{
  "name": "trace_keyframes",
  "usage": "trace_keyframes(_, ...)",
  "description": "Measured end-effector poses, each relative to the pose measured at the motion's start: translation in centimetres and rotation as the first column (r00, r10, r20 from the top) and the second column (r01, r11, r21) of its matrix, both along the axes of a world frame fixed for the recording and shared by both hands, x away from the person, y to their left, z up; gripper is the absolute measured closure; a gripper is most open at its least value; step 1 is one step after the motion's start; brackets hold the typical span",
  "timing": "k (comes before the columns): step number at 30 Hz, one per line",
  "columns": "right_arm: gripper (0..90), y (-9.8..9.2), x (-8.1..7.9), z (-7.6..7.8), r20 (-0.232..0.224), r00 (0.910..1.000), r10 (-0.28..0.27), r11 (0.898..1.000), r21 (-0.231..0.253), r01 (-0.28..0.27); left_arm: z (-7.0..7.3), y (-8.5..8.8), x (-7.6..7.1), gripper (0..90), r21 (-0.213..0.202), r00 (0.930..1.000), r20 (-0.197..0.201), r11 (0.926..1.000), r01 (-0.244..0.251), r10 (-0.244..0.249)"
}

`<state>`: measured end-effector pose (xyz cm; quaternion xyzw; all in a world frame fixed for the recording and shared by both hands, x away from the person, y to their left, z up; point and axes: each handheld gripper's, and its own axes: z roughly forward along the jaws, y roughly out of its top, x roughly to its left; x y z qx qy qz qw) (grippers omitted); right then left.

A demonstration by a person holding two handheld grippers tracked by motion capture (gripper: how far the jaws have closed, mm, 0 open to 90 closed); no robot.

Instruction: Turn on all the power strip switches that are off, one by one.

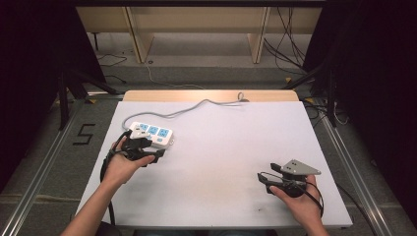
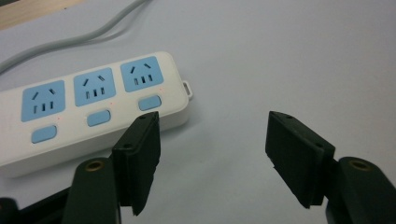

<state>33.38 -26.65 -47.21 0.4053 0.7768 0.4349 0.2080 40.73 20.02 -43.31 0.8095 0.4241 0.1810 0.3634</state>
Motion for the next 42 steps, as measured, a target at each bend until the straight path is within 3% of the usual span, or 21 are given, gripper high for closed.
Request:
trace_keyframes(4,35.8,0.0,0.0,0.0,-0.001,1.0,0.003,1.0,-0.001,-0.003,-0.5,0.2,-0.8,30.0,-0.021,0.9998,0.017,0.9997,0.011,-0.01)
trace_keyframes(17,35.4,0.0,0.0,-0.1,-0.006,0.9999,0.016,1.0,0.0,-0.016,-1.7,1.1,-3.8,25.6,-0.025,0.9941,0.079,0.9967,0.077,-0.074)
trace_keyframes(28,35.4,0.3,0.0,-0.3,-0.015,0.9992,0.036,0.999,-0.003,-0.036,-2.8,2.0,-5.8,23.1,0.006,0.9908,0.112,0.9971,0.076,-0.076)
trace_keyframes(42,34.8,0.5,-0.1,-0.4,-0.016,0.9986,0.051,0.999,-0.004,-0.051,-3.2,2.0,-6.1,23.1,0.006,0.9897,0.121,0.9972,0.075,-0.075)
